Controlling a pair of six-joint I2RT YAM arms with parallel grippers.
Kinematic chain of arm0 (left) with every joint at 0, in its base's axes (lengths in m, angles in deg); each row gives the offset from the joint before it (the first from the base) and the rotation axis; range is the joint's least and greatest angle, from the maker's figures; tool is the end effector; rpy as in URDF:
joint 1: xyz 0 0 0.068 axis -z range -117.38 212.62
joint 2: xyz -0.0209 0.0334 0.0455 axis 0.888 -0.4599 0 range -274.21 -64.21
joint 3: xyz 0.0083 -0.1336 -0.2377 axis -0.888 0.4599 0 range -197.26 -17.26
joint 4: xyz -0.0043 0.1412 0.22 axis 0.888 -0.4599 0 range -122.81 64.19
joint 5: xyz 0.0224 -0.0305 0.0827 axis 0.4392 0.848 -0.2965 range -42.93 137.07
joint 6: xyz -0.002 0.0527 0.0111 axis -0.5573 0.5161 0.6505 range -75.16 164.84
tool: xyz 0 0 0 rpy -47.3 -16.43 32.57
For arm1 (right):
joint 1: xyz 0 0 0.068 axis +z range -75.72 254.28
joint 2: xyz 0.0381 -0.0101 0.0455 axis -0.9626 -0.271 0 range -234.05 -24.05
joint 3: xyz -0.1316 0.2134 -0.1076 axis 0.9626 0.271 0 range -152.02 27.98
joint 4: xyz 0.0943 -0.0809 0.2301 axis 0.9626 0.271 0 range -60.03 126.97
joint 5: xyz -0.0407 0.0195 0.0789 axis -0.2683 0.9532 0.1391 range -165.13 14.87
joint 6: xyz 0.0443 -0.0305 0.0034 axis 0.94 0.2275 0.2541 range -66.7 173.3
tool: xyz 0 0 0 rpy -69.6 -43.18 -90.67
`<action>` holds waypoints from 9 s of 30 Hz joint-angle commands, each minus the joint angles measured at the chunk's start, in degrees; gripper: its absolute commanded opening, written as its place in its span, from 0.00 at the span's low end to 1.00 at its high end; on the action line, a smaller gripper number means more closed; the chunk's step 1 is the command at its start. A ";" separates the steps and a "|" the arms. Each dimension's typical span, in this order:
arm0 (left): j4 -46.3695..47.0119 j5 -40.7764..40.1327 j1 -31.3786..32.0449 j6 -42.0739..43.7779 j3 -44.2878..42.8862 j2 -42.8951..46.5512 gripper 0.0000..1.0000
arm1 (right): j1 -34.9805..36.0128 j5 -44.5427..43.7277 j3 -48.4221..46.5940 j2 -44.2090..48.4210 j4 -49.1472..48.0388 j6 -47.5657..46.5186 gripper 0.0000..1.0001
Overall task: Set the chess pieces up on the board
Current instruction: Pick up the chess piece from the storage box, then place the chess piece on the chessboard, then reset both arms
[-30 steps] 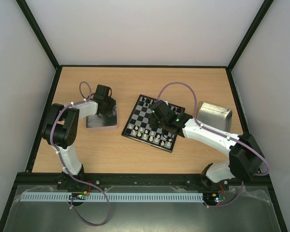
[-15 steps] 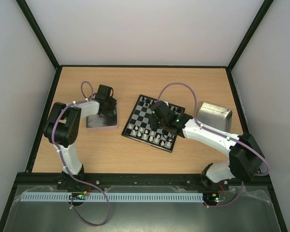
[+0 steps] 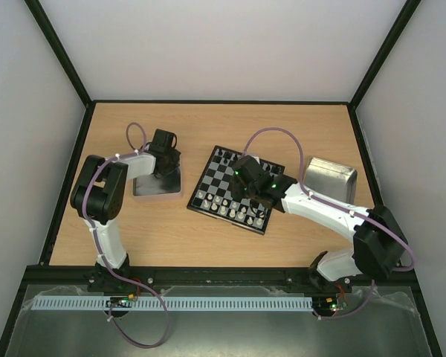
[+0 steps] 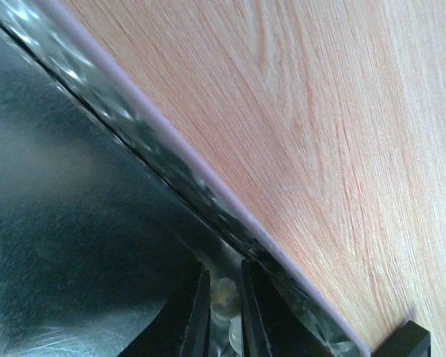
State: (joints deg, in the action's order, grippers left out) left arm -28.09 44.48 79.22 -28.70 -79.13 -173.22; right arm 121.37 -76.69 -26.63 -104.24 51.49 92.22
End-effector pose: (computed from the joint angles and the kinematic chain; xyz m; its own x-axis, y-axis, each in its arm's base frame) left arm 0.3722 -0.1093 0.1412 -0.4529 -0.8647 -0.2172 -0.6253 0.4817 -0.6140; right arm 0.2026 0.2166 0.2418 -0.8400 0.0185 -0.5422 -0.2466 0.8772 0.4121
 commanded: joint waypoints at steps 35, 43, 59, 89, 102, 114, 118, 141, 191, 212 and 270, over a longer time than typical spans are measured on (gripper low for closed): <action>-4.63 26.01 3.36 23.65 12.07 24.30 0.03 | -0.23 24.41 5.35 -5.61 -33.74 -2.84 0.63; -4.72 32.29 5.73 21.40 12.52 25.82 0.04 | -0.24 21.84 3.50 -9.87 -34.33 0.94 0.61; -2.95 36.69 6.70 19.92 14.53 27.00 0.04 | -0.18 23.64 1.40 -13.75 -37.32 2.27 0.34; -1.79 38.06 6.65 16.77 14.97 29.23 0.05 | -0.20 23.90 2.34 -13.46 -37.71 -0.01 0.18; -2.74 47.07 6.54 21.89 15.57 36.22 0.46 | -0.24 29.14 8.54 -3.62 -42.05 -15.38 0.02; 2.16 56.19 6.74 18.63 17.25 42.86 0.42 | -0.24 31.79 16.35 7.46 -54.62 -19.97 0.04; 4.49 57.50 6.86 16.51 17.73 43.19 0.26 | -0.25 31.47 16.47 8.04 -54.80 -21.15 0.04; -1.34 46.91 7.49 23.01 17.72 43.20 0.02 | -0.24 27.05 17.02 10.16 -48.96 -16.68 0.63; -11.57 -21.04 34.65 32.07 16.95 17.01 0.09 | -0.33 -22.03 20.36 25.34 -27.14 3.71 0.72; -14.91 -19.16 34.66 32.59 15.34 18.74 0.07 | -0.32 -19.72 20.86 24.90 -27.66 4.97 0.72; -34.40 -33.72 28.58 46.80 -1.36 79.13 0.99 | -0.37 -41.25 -0.59 60.79 22.64 -0.83 0.98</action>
State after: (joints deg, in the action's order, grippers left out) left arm -59.15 13.66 107.96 15.69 -78.30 -94.86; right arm 121.11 -115.55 -25.91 -45.79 70.75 91.10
